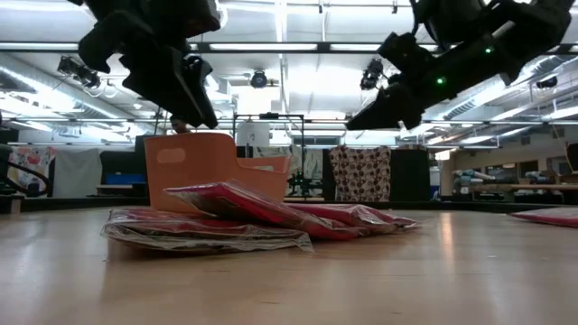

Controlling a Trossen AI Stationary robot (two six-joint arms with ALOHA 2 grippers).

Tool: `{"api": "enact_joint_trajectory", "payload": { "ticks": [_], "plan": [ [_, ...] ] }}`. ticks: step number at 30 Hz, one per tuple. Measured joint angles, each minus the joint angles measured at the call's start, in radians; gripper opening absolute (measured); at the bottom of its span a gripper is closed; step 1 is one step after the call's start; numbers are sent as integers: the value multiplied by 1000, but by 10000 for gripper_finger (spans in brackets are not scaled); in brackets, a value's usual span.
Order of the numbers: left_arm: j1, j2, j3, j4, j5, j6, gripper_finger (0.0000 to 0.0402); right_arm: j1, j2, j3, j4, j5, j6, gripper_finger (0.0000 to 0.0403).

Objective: Sort popcorn bags into baskets
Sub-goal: Put the red popcorn bag into the orange bin

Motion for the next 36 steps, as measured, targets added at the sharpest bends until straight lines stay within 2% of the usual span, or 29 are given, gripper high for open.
{"api": "enact_joint_trajectory", "payload": {
  "ticks": [6, 11, 17, 21, 28, 32, 36],
  "plan": [
    [-63, 111, 56, 7, 3, 51, 236, 0, -67, -43, 15, 0, 14, 109],
    [-120, 181, 54, 9, 2, 151, 241, 0, -88, -51, 28, -7, 29, 109],
    [-195, 236, 54, 39, -81, 306, 236, -1, -70, -52, 46, -32, 28, 109],
    [-223, 277, 54, 62, -177, 389, 235, -2, -64, -51, 56, -33, 28, 109],
    [-223, 349, 53, 51, -241, 392, 235, -1, -62, -51, 65, -52, 36, 110],
    [-220, 369, 54, 53, -259, 390, 213, -1, -60, -51, 68, -59, 36, 110],
    [-208, 369, 54, 53, -254, 335, 154, -1, -60, -51, 69, -59, 36, 110]
  ]
}}
